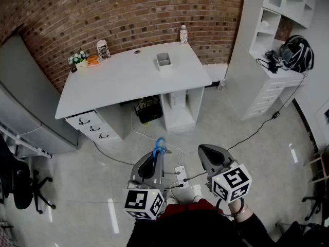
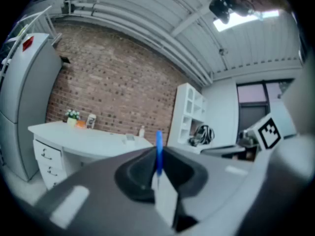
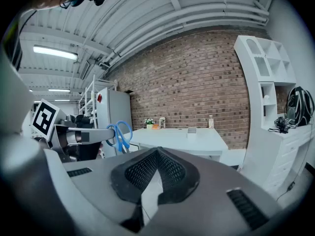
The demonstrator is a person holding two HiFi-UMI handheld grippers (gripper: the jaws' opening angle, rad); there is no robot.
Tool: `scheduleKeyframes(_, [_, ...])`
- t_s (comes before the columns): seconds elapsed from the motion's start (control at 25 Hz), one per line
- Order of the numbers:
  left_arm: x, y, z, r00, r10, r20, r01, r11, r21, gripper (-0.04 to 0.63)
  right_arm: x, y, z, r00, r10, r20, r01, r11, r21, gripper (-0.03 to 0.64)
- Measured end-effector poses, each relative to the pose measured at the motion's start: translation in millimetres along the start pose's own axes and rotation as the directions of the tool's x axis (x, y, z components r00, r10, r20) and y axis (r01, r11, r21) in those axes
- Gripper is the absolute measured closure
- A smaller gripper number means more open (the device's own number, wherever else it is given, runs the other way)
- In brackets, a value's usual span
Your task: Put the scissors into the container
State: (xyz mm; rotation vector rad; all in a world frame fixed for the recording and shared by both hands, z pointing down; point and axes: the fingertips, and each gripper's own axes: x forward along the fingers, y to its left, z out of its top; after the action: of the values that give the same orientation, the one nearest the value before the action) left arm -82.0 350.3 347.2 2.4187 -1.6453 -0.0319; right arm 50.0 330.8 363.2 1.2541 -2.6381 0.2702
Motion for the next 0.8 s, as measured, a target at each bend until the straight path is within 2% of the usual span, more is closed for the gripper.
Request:
scheduleKeyframes(0.4, [-9.1,27.7,0.2,0.999,-0.04,0.002,0.04,0.999,0.0,0.566,17.4,12.8,-8.9,1.0,-0.022,-0.017,0.023,0.999,0.044,0.609])
scheduleKeyframes(0.8, [14.3,33.3,-8.8,0.999,-0.048,-0.02,0.048,0.999,-0.015,0.565,22.5,-20.6,-19.2,0.997,-0.065,-0.04,0.07,0.989,0.129,0.608])
